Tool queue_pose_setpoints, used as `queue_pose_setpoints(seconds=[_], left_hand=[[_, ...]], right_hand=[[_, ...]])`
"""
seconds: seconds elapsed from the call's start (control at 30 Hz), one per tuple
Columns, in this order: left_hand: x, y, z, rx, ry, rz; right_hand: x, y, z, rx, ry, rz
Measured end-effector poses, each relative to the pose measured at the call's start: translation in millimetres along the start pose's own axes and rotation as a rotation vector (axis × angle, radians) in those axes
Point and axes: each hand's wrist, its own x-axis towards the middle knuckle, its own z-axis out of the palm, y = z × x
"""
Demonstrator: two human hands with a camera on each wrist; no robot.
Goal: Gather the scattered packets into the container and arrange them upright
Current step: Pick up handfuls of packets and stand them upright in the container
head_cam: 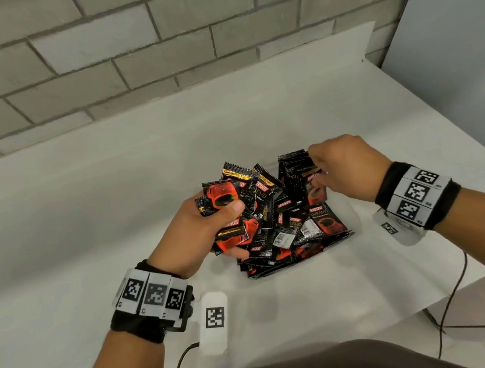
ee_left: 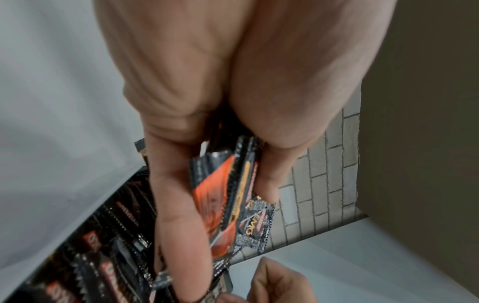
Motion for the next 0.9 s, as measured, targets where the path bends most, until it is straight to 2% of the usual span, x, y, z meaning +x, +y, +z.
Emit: queue_pose_setpoints(seconds=[0.07, 0.17, 0.27, 0.37, 0.5, 0.9], left_hand=[[-0.8, -0.2, -0.2, -0.007, 0.003, 0.000], [-1.7, -1.1, -0.1, -0.018, 0.008, -0.002], [-2.1, -2.5, 0.4, -0.026, 0.010, -0.008], [-2.6, -3.8, 1.2, -0.013, 0.004, -0.017], [-3.4, -4.9, -0.4, -0.008, 0.003, -0.017], [-3.0, -5.6, -0.3, -0.012, -0.001, 0.001]], right_hand=[[-7.3, -3.2, -0.2, 0.053, -0.045, -0.029], [-17.4, -11.0, 2.4, 0.109, -0.279, -0.052], [-17.5, -11.7, 8.8, -0.027, -0.472, -0.065], [-12.4, -14.0, 18.3, -0.161, -0.566, -0.106], [-11.6, -20.0, 23.0, -0.228, -0.668, -0.128], [-12.1, -17.1, 23.8, -0.261, -0.661, -0.212]])
